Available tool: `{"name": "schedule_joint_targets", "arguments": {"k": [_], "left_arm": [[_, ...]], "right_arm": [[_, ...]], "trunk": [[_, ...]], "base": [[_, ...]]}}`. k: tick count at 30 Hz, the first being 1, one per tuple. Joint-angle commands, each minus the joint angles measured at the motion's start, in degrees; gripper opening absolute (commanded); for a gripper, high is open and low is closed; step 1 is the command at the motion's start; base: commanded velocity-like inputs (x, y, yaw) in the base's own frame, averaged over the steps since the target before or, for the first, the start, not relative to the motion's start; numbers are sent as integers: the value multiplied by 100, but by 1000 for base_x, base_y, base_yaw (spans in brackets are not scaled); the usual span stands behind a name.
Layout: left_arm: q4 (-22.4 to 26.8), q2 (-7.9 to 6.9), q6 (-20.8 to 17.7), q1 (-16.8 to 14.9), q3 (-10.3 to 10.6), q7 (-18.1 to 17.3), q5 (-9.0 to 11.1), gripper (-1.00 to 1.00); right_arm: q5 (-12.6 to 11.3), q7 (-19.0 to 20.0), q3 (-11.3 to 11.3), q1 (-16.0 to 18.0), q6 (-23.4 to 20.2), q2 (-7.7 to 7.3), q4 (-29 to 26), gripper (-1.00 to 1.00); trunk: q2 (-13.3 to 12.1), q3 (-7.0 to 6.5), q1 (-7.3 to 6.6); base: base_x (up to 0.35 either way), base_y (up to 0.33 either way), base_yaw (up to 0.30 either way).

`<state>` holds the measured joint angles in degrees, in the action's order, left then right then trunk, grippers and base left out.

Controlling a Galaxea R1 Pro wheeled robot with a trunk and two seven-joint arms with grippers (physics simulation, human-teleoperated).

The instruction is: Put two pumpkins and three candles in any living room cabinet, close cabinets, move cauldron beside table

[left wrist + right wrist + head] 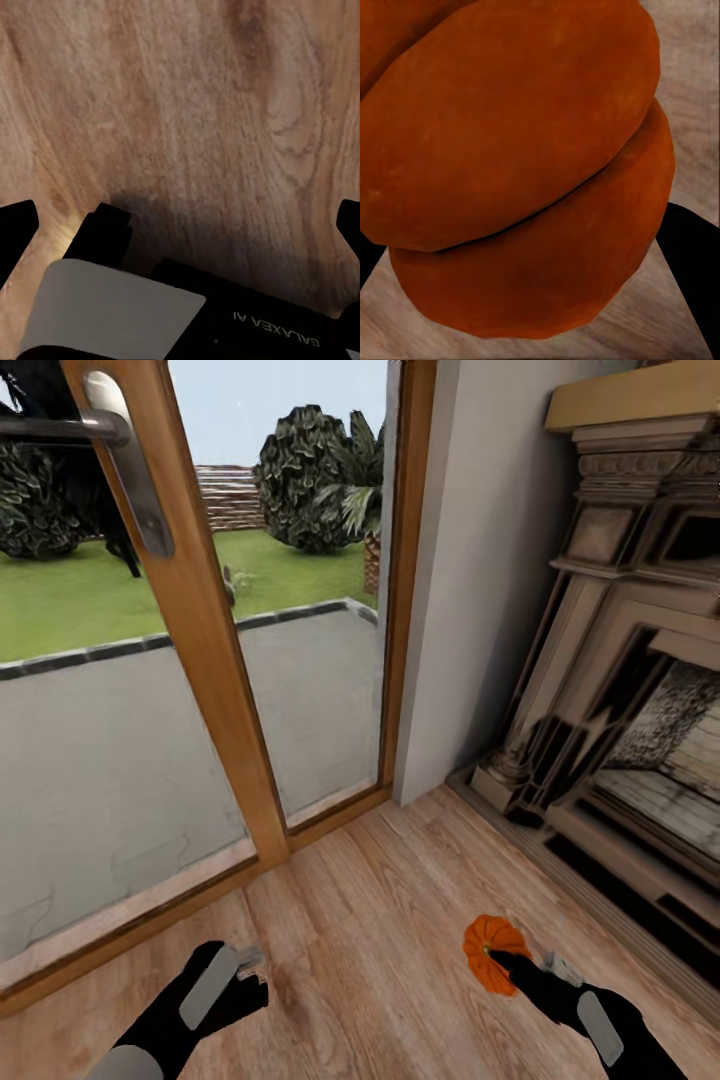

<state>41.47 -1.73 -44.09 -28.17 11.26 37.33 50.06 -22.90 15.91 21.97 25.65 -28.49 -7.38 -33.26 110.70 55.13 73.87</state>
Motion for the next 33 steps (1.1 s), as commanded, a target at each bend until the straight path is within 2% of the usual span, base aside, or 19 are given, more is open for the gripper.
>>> {"name": "schedule_joint_targets", "arguments": {"k": [1, 2, 3, 5, 6, 8, 11, 14, 17, 20, 28, 33], "left_arm": [[-137, 8, 399, -4, 380, 55, 55, 100], [-236, 13, 707, -4, 613, 55, 57, 100], [-437, 25, 1220, -4, 945, 55, 63, 100], [-743, 86, 1814, -4, 1265, 55, 67, 100], [-957, 177, 2127, -4, 1397, 55, 62, 100], [-1249, 305, 2522, -4, 1497, 55, 57, 100], [-1568, 417, 2931, -4, 1542, 53, 63, 100], [-1733, 582, 3058, -4, 1583, 48, 64, 100], [-1791, 641, 3091, -8, 1650, 48, 56, 100], [-1811, 653, 3098, -12, 1686, 48, 56, 100], [-1818, 648, 3099, -13, 1704, -6, 68, 100], [-1818, 655, 3099, -13, 1707, -31, 60, 100]], "right_arm": [[45, -116, 18, 7, -38, 10, 12, -100], [123, -188, 18, 8, -30, 14, 25, -100], [233, -264, 18, 8, 0, 28, 21, -100], [321, -315, 19, 4, 99, 37, 38, -100], [347, -330, 19, 3, 246, 41, 54, -100], [360, -336, 21, -49, 546, 43, 82, -100], [372, -341, 20, -188, 760, 44, 99, -100], [380, -343, 23, -266, 834, 44, 107, -100], [383, -344, 19, -284, 1064, 44, 186, -100], [384, -339, 22, -294, 1287, 44, 350, -100], [364, -290, 35, -305, 1357, 41, 566, -100], [373, -306, 33, -303, 1363, 44, 615, -100]], "trunk": [[-39, -14, -23], [-80, -32, -45], [-120, -50, -67], [-200, -86, -111], [-240, -104, -133], [-320, -140, -177], [-440, -194, -243], [-561, -248, -309], [-681, -302, -375], [-801, -356, -441], [-1122, -497, -616], [-1122, -487, -616]], "base": [[0, 0, 0], [0, 0, 0], [0, 0, 0], [0, 0, 0], [0, 0, 0], [0, 0, 0], [0, 0, 0], [0, 0, 0], [0, 0, 0], [0, 0, 0], [0, 0, -13], [0, 0, -225]]}}
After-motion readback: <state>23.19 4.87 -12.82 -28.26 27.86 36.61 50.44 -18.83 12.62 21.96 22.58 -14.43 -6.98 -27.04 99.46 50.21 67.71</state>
